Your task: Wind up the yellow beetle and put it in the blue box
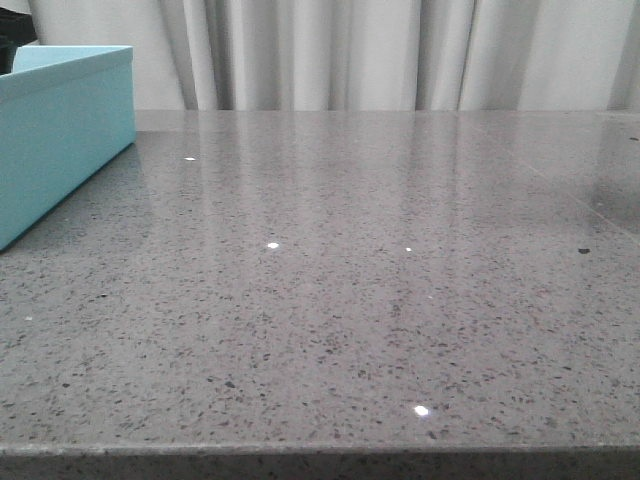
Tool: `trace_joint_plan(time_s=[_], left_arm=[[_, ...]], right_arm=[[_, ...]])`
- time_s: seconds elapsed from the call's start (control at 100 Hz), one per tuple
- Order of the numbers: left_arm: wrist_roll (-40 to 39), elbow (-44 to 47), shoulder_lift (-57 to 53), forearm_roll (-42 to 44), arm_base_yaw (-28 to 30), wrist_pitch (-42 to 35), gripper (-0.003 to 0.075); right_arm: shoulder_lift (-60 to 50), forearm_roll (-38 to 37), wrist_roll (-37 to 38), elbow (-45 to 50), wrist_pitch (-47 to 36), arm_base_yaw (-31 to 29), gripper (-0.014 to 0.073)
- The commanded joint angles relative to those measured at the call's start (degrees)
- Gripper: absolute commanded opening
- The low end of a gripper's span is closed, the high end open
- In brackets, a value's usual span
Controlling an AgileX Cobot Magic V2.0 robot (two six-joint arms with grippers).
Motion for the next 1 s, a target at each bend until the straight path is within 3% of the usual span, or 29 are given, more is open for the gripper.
trace_joint_plan(time_s=[0.0, 0.17, 0.34, 0.41, 0.52, 0.61, 0.72, 0.99], left_arm=[[-0.75, -1.42, -3.99, -0.21, 0.12, 1.11, 0.0430], [0.08, -1.42, -7.31, -0.81, 0.12, 0.61, 0.0396], [1.55, -1.42, -14.25, -3.13, 0.12, 0.22, 0.0204], [1.55, -1.42, -17.67, -3.13, 0.12, 1.13, 0.0106], [1.77, -0.65, -23.59, -3.48, 0.12, 1.13, -0.0021], [1.86, 0.64, -28.42, -3.69, 0.12, 1.00, -0.0019], [1.86, 4.01, -34.59, -4.44, 0.00, -0.24, -0.0019], [1.86, 22.34, -51.82, -8.09, 0.00, -11.03, -0.0019]], right_arm=[[-1.71, -0.81, -0.32, -1.24, -3.43, 0.02, 0.0454], [-2.42, -0.81, -0.87, -1.20, -3.49, 0.02, 0.0454], [-6.07, -2.28, -1.70, 0.79, -5.33, 0.02, 0.0440], [-8.09, -3.56, -1.81, 2.44, -5.53, 0.02, 0.0365], [-11.48, -5.05, -1.81, 5.88, -5.52, 0.02, 0.0174], [-14.47, -5.05, -1.81, 9.29, -5.58, 0.02, 0.0028], [-18.33, -5.05, -1.81, 12.95, -6.39, 0.02, -0.0076], [-30.10, -5.05, -1.81, 24.11, -14.39, 0.02, -0.0066]])
